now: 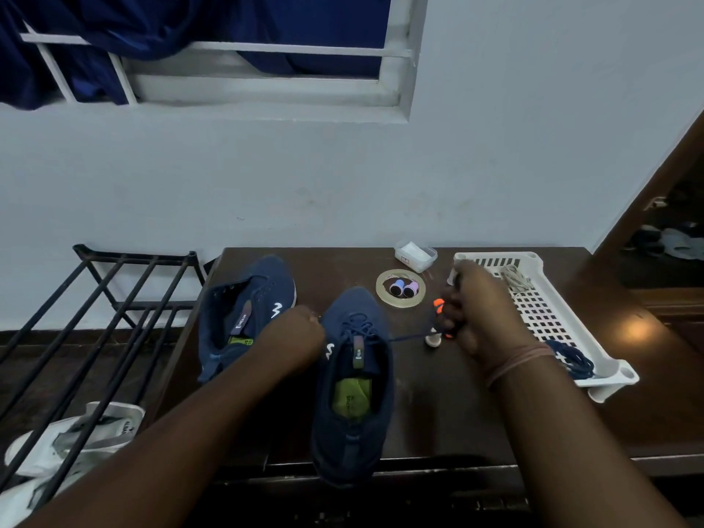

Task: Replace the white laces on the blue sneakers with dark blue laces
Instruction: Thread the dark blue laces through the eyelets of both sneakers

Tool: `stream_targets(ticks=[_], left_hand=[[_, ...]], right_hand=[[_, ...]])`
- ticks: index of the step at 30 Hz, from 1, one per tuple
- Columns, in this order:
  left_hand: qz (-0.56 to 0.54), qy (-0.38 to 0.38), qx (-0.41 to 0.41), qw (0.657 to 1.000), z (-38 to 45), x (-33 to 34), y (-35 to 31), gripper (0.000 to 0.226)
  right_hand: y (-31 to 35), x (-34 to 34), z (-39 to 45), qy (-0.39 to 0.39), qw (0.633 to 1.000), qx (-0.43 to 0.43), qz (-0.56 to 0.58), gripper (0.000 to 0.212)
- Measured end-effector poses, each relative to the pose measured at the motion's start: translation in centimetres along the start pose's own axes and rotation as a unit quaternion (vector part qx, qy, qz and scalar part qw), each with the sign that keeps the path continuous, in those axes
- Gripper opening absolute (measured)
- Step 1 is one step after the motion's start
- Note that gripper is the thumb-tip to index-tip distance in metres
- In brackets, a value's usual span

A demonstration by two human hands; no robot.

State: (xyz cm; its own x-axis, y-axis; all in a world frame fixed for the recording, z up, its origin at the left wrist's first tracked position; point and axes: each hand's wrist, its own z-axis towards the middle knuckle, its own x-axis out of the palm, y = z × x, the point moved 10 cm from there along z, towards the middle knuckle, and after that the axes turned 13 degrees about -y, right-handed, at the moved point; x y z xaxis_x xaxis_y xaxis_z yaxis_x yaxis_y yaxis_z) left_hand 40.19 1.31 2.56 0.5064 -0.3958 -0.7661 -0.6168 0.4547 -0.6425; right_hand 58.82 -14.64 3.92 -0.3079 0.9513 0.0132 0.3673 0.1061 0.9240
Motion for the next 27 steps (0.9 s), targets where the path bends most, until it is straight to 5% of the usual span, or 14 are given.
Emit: stream_targets(ticks=[2,6,9,15,19,22,27], left_hand=[[0.04,0.004,0.001,0.999,1.3,0.0,0.6,0.026],[-0.004,-0.011,-0.082,0.997,0.7,-0.8,2.6,0.028],[-0.072,-0.012,-0.097,0.993,0.0,-0.9,2.7,0.029],[0.104,-0.06,-0.045,0.992,0.8,-3.2,3.7,0.027],[0.2,-0.08,-0.043,0.976,0.6,-4.2,3.7,0.025],[0.245,-0.08,-0.045,0.965,0.5,-4.2,3.6,0.023],[0.229,-0.091,-0.053,0.968,0.2,-4.4,3.7,0.022]], right_hand=[[0.2,0.3,-0.5,0.008,0.967,-0.107,-0.23,0.031],[-2.8,4.1,-2.0,0.145,0.793,-0.233,-0.543,0.024],[-3.8,4.9,-2.7,0.176,0.751,-0.241,-0.59,0.02],[-1.8,4.3,-3.7,0.098,0.676,-0.325,-0.654,0.028],[-0.5,2.5,-3.6,0.034,0.712,-0.284,-0.642,0.01],[-0.2,2.1,-3.4,0.01,0.735,-0.272,-0.621,0.032],[-0.5,2.9,-3.6,0.017,0.738,-0.287,-0.611,0.009]])
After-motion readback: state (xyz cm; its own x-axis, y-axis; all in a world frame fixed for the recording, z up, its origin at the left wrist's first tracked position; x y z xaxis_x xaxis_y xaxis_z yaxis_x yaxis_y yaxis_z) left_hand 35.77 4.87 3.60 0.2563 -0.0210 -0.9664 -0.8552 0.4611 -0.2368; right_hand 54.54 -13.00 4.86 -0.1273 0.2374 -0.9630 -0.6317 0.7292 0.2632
